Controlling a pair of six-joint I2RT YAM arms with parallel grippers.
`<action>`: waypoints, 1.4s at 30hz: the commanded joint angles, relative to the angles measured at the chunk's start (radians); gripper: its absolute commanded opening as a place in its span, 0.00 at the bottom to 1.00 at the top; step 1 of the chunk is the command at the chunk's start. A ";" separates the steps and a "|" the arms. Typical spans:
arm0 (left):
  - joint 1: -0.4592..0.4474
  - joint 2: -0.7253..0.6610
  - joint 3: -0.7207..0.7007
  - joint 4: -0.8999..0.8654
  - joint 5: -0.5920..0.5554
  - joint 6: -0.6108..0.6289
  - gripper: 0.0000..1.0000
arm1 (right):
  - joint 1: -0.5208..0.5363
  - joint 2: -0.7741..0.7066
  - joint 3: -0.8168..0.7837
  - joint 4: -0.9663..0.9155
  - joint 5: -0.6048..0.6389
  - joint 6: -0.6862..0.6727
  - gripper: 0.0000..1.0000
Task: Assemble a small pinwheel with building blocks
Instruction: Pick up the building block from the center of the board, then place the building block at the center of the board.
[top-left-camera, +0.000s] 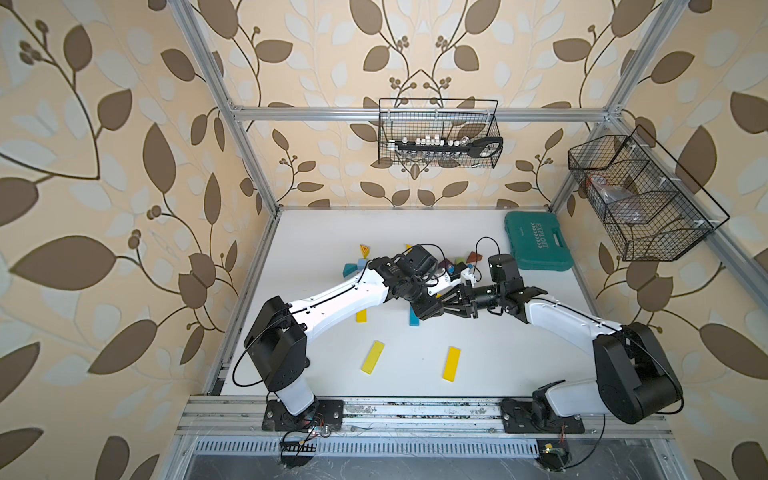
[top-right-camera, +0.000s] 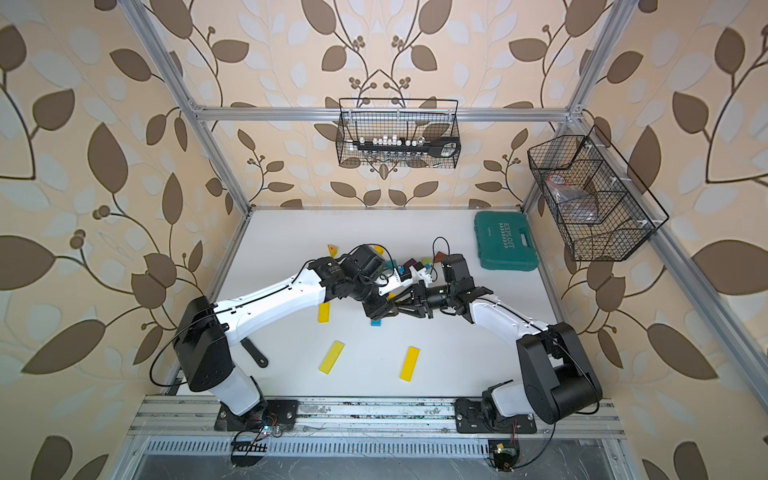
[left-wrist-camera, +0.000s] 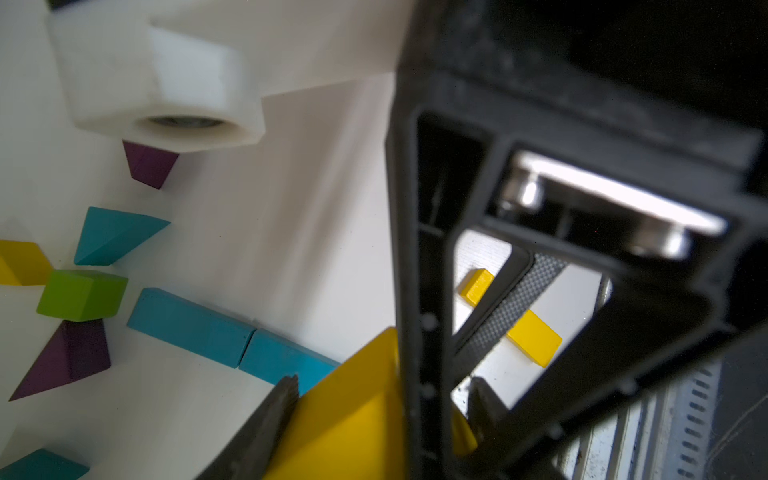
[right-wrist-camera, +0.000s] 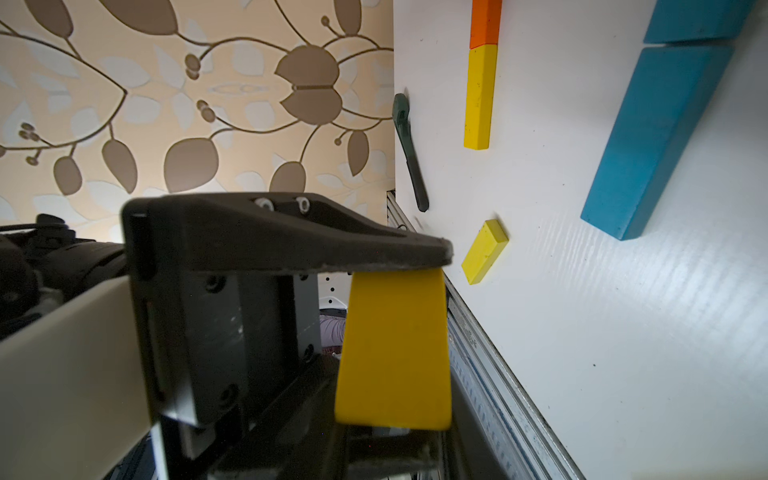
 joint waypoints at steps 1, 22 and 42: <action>0.007 0.018 0.057 -0.009 0.000 0.012 0.47 | 0.000 0.004 0.022 -0.036 -0.029 -0.029 0.09; 0.018 0.070 0.048 -0.068 -0.011 -0.031 0.37 | -0.089 -0.036 0.058 -0.259 0.023 -0.191 0.49; 0.000 0.577 0.460 -0.162 -0.144 -0.066 0.41 | -0.365 -0.277 0.016 -0.645 0.570 -0.421 0.62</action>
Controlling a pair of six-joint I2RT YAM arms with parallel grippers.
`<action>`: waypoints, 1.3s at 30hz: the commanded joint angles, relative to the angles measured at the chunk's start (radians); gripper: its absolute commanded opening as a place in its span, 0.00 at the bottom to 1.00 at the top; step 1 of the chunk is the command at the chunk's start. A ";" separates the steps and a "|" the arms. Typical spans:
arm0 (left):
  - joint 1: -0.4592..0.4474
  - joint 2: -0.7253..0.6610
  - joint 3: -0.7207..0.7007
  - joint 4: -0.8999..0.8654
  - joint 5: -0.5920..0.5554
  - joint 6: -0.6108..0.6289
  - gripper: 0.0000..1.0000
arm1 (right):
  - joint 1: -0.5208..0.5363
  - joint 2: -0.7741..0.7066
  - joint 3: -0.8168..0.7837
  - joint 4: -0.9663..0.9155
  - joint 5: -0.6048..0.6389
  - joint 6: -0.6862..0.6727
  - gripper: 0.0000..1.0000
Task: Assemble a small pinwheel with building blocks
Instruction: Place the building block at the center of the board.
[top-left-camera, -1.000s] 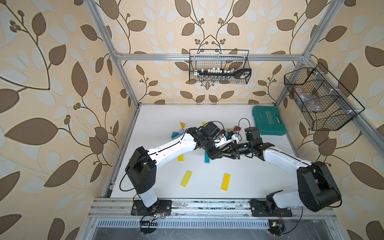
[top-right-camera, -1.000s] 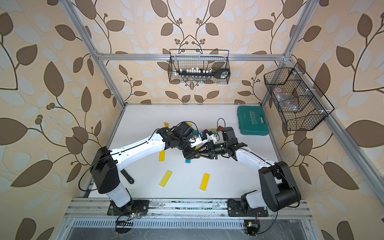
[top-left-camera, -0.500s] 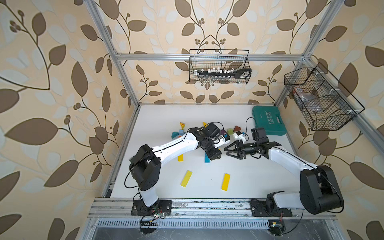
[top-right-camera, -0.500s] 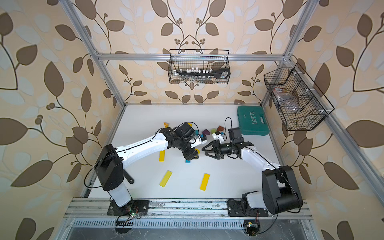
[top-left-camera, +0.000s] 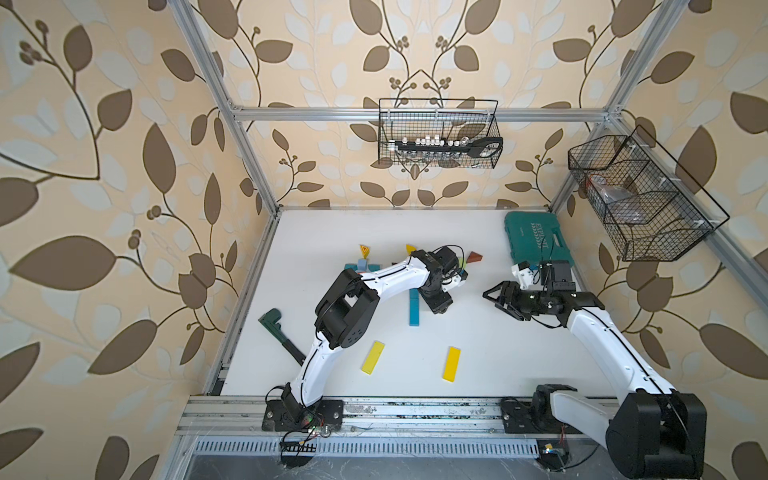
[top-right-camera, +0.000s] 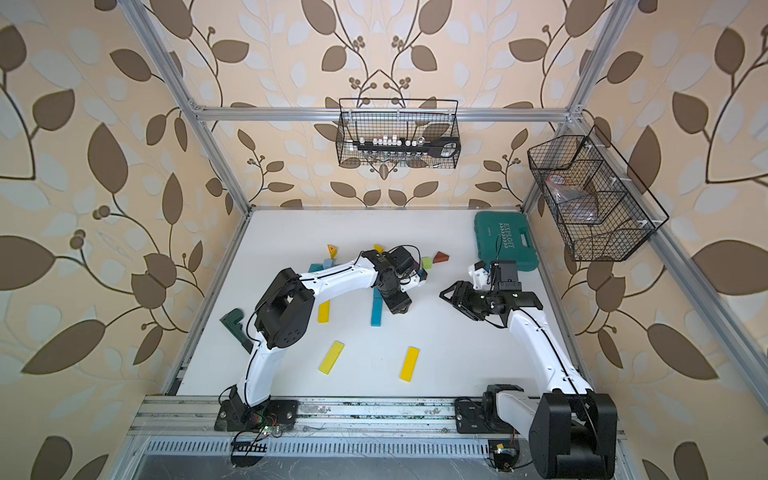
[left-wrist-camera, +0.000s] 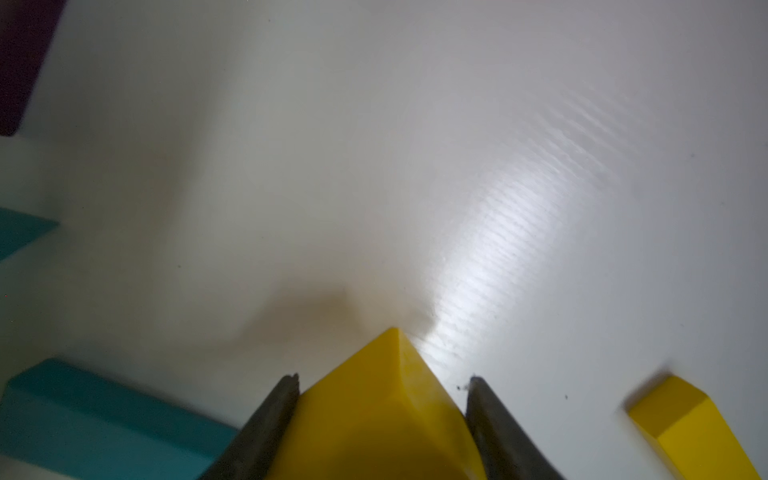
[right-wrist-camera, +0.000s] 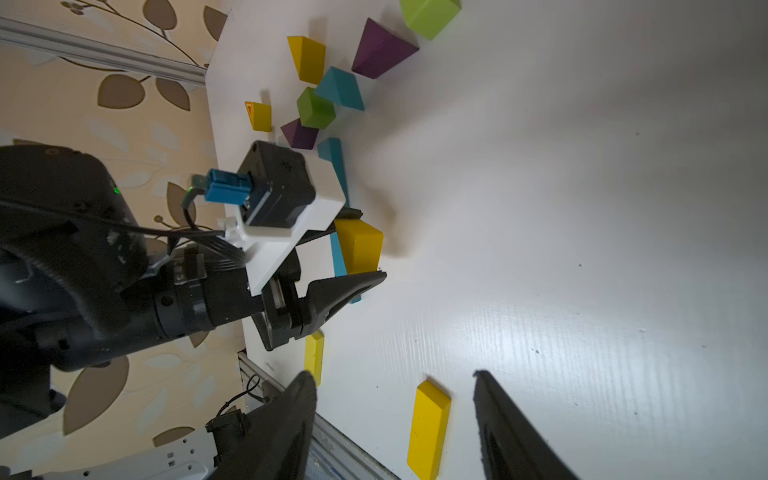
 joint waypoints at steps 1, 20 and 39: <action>-0.009 0.045 0.080 -0.035 -0.015 -0.008 0.42 | -0.007 0.015 -0.024 -0.023 0.037 -0.035 0.62; -0.014 0.143 0.118 -0.064 0.037 0.001 0.73 | -0.025 0.064 -0.034 -0.007 -0.003 -0.060 0.64; -0.021 -0.410 -0.134 0.017 0.077 -0.212 0.99 | 0.026 0.061 0.012 0.044 0.096 -0.106 0.67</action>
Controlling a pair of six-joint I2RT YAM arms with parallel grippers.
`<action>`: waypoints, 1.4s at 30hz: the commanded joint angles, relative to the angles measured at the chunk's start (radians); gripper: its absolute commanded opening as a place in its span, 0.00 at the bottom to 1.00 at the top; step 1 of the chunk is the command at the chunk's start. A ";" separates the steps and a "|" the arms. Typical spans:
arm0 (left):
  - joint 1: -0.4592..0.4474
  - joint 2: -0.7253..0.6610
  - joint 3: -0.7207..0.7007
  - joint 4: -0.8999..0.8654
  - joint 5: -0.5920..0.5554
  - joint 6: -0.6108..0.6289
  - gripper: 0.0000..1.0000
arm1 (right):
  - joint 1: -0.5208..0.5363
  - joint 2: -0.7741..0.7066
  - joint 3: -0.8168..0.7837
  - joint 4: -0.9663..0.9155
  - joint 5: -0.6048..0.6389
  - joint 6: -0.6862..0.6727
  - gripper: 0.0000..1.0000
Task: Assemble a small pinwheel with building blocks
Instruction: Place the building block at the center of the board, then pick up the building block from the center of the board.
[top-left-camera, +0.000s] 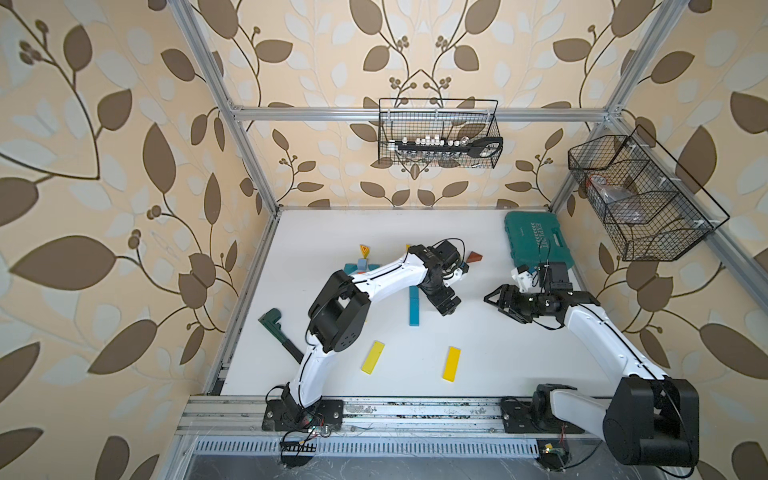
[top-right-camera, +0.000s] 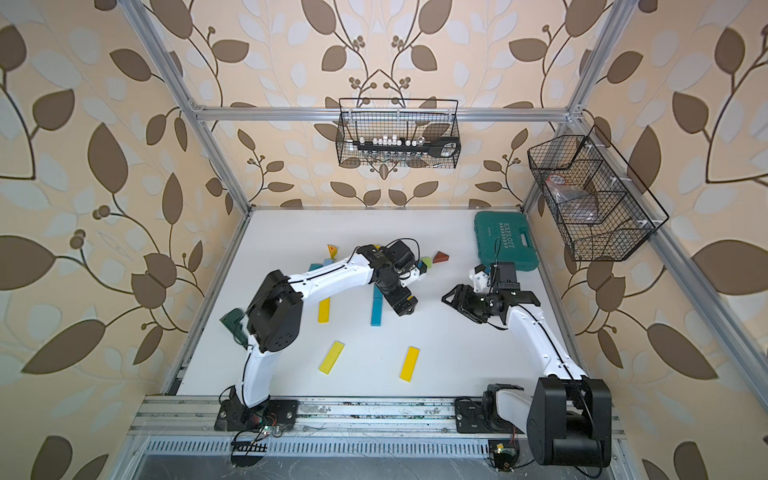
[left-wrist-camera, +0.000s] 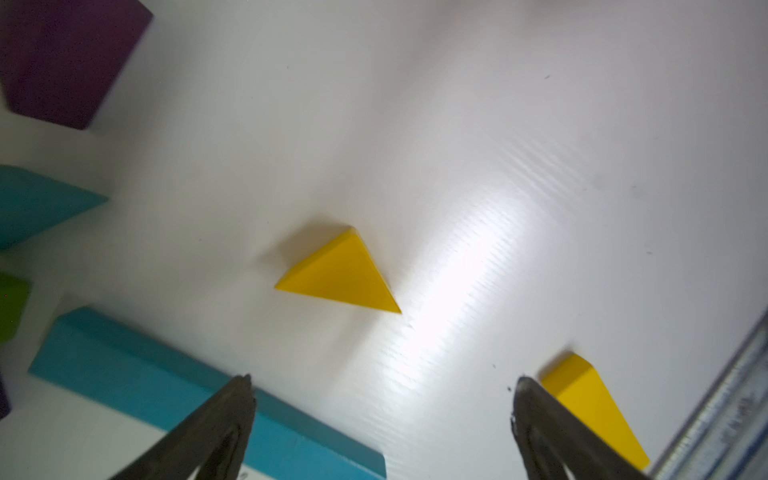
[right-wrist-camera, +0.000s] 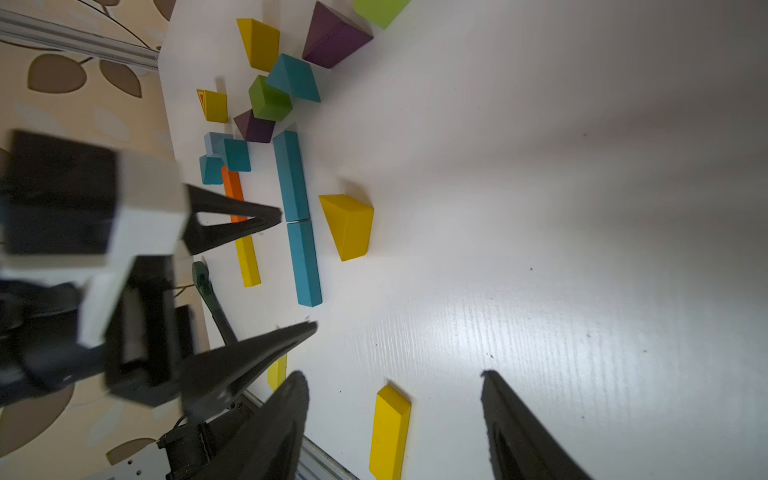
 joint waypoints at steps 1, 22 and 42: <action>-0.013 -0.266 -0.126 0.079 0.001 -0.111 0.99 | 0.072 0.016 0.046 0.032 0.083 -0.033 0.68; 0.291 -0.853 -0.582 -0.110 -0.432 -0.593 0.99 | 0.627 0.570 0.391 -0.029 0.665 -0.164 0.59; 0.297 -0.853 -0.596 -0.145 -0.493 -0.559 0.99 | 0.632 0.753 0.524 -0.026 0.692 -0.185 0.38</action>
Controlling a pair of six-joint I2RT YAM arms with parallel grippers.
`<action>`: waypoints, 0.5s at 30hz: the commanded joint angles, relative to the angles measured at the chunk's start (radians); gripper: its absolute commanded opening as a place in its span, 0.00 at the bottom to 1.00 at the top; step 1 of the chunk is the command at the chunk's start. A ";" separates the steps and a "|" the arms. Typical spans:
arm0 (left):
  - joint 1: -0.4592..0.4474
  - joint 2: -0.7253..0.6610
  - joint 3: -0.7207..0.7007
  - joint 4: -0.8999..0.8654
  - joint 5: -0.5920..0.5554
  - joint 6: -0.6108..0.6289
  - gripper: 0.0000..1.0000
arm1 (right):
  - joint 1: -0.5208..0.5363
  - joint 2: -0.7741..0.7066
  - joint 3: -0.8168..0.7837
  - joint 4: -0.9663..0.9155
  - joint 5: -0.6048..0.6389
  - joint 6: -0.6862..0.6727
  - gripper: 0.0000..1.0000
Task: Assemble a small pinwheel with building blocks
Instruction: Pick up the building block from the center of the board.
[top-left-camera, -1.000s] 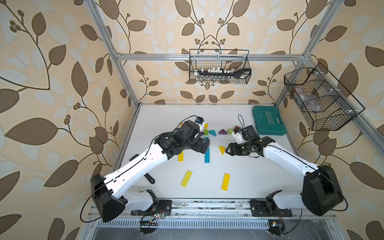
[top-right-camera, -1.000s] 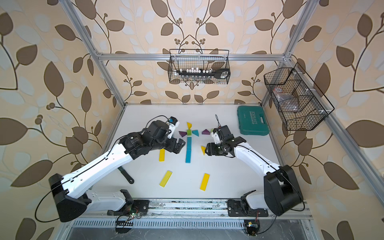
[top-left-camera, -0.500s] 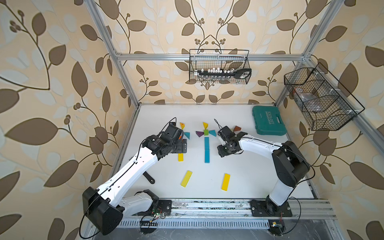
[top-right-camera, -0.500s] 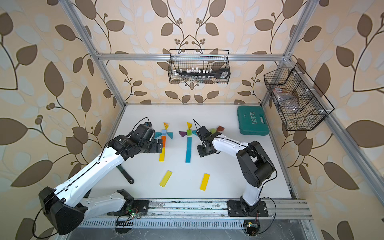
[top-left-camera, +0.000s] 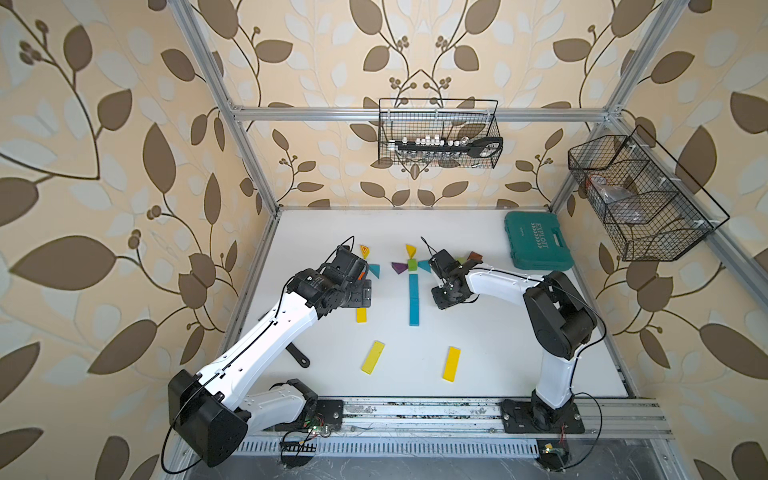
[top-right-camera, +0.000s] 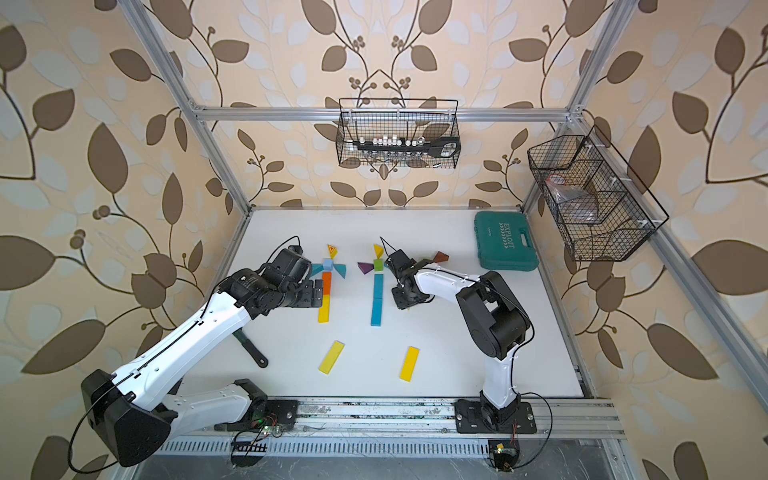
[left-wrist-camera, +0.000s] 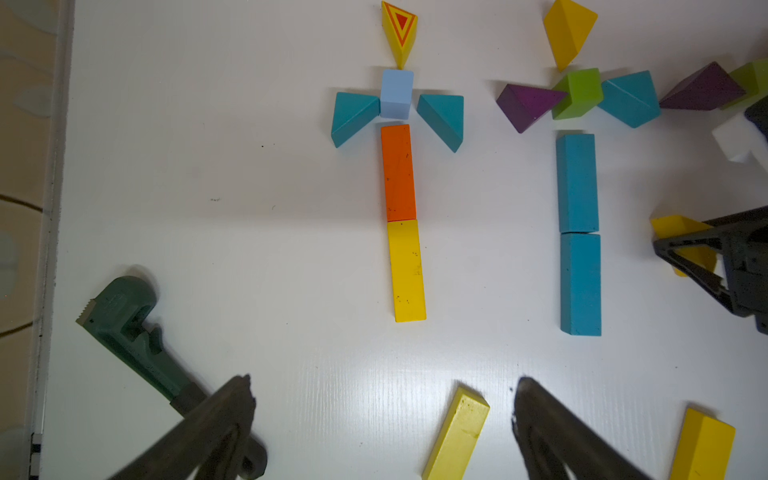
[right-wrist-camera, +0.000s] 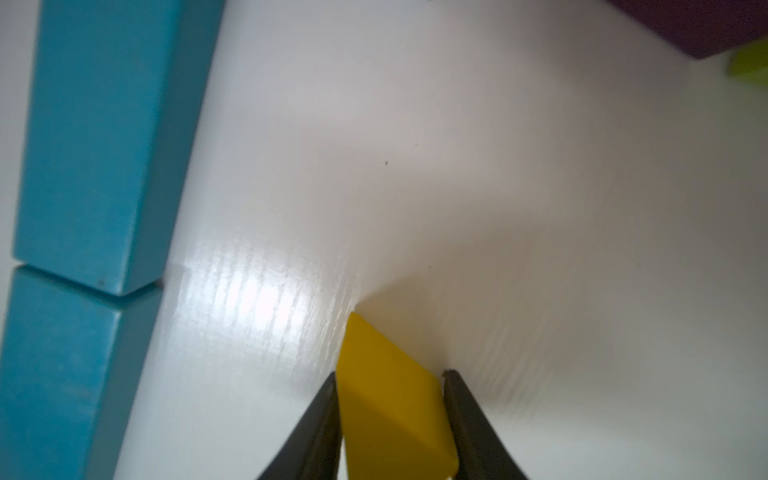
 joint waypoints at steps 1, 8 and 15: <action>0.012 -0.028 -0.005 -0.016 -0.027 0.014 0.99 | 0.003 0.027 0.031 -0.020 0.006 -0.004 0.37; 0.012 -0.028 -0.008 -0.015 -0.030 0.018 0.99 | -0.005 -0.006 0.116 -0.125 0.020 0.005 0.13; 0.012 -0.005 -0.006 -0.019 -0.036 0.022 0.99 | -0.110 -0.021 0.302 -0.197 0.038 -0.007 0.09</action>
